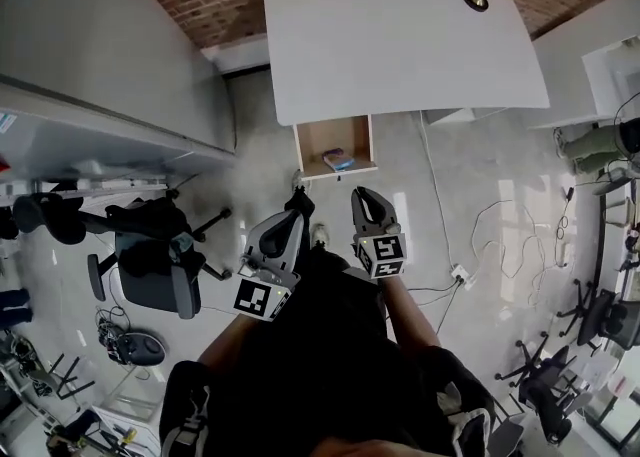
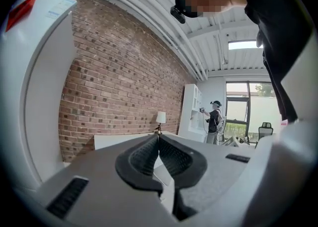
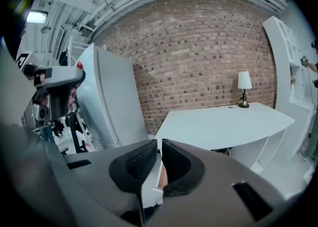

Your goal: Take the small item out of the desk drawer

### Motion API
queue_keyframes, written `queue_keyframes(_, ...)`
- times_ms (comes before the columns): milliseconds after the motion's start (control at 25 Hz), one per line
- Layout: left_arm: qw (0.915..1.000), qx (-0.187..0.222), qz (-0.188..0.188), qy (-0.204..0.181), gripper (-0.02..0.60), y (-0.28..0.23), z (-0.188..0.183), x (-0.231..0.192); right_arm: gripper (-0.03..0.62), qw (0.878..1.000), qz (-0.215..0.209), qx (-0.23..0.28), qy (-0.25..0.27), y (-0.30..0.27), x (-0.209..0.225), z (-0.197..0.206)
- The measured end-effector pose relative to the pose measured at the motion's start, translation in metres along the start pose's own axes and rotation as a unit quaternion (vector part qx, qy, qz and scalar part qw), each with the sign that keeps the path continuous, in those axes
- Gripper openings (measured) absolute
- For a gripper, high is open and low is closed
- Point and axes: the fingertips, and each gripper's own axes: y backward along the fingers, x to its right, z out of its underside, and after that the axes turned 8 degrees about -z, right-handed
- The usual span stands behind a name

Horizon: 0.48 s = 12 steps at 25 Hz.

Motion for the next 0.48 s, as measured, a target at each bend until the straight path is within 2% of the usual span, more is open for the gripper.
queue_keyframes(80,0.9999,-0.008,0.009,0.003,0.009,-0.022,0.005,-0.010,0.053,0.999,-0.005,-0.031,-0.007,-0.024,0.016,0.021)
queue_keyframes(240,0.9996,-0.021,0.015,0.012,0.009,-0.071,0.013,-0.039,0.216,0.993,-0.016,-0.115,-0.022,-0.085,0.050,0.071)
queue_keyframes(400,0.9963,-0.083,0.017,0.016,0.009,-0.103,0.043,-0.064,0.269,0.978,-0.028,-0.204,-0.038,-0.133,0.076,0.142)
queue_keyframes(480,0.9955,-0.092,0.019,0.014,0.009,-0.124,0.050,-0.080,0.310,0.966,-0.039,-0.251,-0.045,-0.162,0.094,0.181)
